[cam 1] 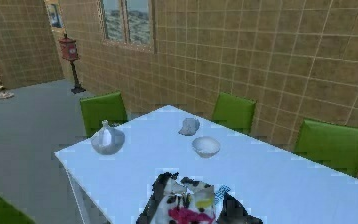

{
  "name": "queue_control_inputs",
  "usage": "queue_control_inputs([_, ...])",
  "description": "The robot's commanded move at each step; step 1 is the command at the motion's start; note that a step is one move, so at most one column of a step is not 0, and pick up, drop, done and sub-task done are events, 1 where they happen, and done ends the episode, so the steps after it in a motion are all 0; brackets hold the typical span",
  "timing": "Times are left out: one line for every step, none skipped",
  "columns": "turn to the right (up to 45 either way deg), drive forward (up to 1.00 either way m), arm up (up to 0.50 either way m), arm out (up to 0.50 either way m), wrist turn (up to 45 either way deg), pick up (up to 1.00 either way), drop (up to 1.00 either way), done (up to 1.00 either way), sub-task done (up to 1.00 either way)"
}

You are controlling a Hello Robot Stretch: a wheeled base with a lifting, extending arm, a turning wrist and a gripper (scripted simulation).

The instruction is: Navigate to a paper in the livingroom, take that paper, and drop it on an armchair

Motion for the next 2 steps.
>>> queue_control_inputs([12.0, 0.00, 0.00, 0.00, 0.0, 0.00, 0.00, 0.00, 0.00])
queue_control_inputs([-45.0, 0.00, 0.00, 0.00, 0.0, 0.00, 0.00, 0.00, 0.00])
